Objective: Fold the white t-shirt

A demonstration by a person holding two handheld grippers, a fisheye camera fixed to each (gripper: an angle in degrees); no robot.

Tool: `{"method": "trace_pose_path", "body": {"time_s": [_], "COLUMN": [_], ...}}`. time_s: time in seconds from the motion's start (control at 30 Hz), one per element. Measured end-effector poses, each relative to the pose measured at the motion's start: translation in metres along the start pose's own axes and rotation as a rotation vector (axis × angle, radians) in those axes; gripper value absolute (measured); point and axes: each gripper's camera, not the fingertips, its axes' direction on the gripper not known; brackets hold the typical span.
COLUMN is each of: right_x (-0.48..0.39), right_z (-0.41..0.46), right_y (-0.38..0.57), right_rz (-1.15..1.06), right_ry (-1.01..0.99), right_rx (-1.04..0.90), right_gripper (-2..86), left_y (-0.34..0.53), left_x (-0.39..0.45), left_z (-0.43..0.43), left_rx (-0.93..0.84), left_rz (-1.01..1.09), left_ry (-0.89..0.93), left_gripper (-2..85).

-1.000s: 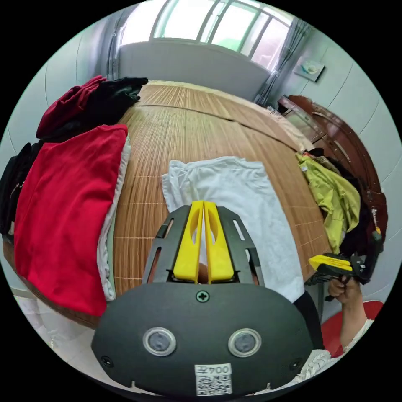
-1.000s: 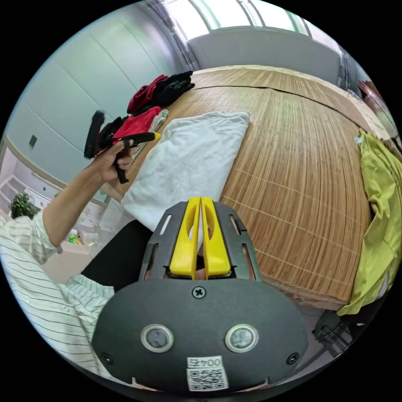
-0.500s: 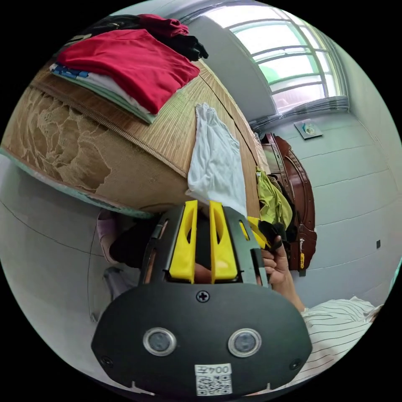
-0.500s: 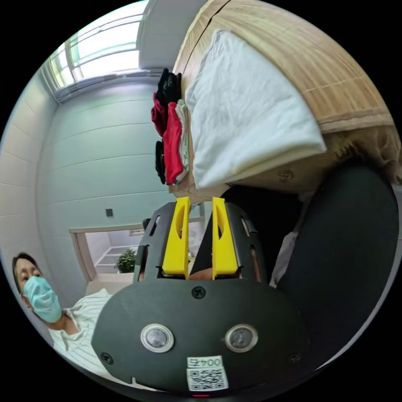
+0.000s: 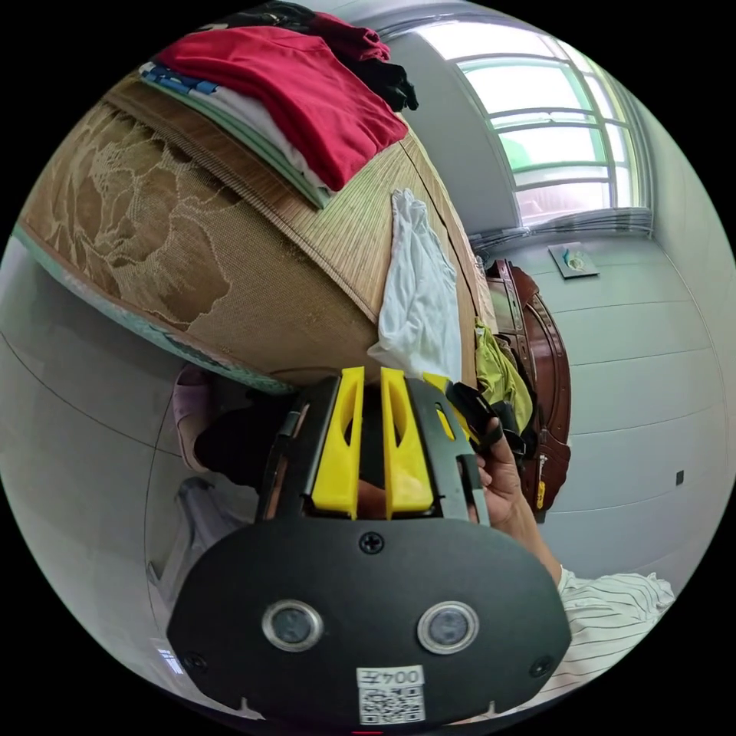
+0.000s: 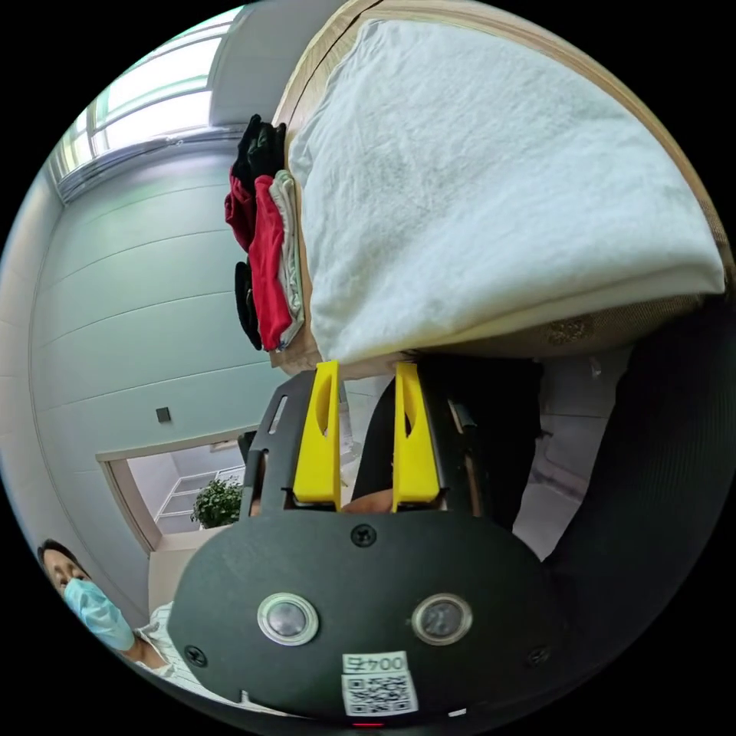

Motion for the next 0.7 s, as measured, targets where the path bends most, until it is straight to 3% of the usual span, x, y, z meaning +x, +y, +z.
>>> {"method": "trace_pose_path", "body": {"time_s": [0.33, 0.53, 0.7], "right_x": [0.03, -0.002, -0.008], "right_z": [-0.026, -0.054, -0.061], "right_y": [-0.024, -0.039, -0.051], "right_rz": [0.056, 0.017, 0.036], "right_ry": [-0.138, -0.178, -0.186], "right_rx": [0.093, 0.104, 0.093], "right_gripper": [3.2, 2.2, 2.2], "left_y": [-0.019, -0.03, -0.035], "left_x": [0.005, 0.01, 0.026], "left_z": [-0.02, -0.025, -0.022], "left_rx": [-0.056, -0.047, 0.072], "left_rz": [0.012, -0.049, -0.06], "left_ry": [0.081, 0.272, 0.435], "left_gripper": [8.7, 13.1, 17.0]}}
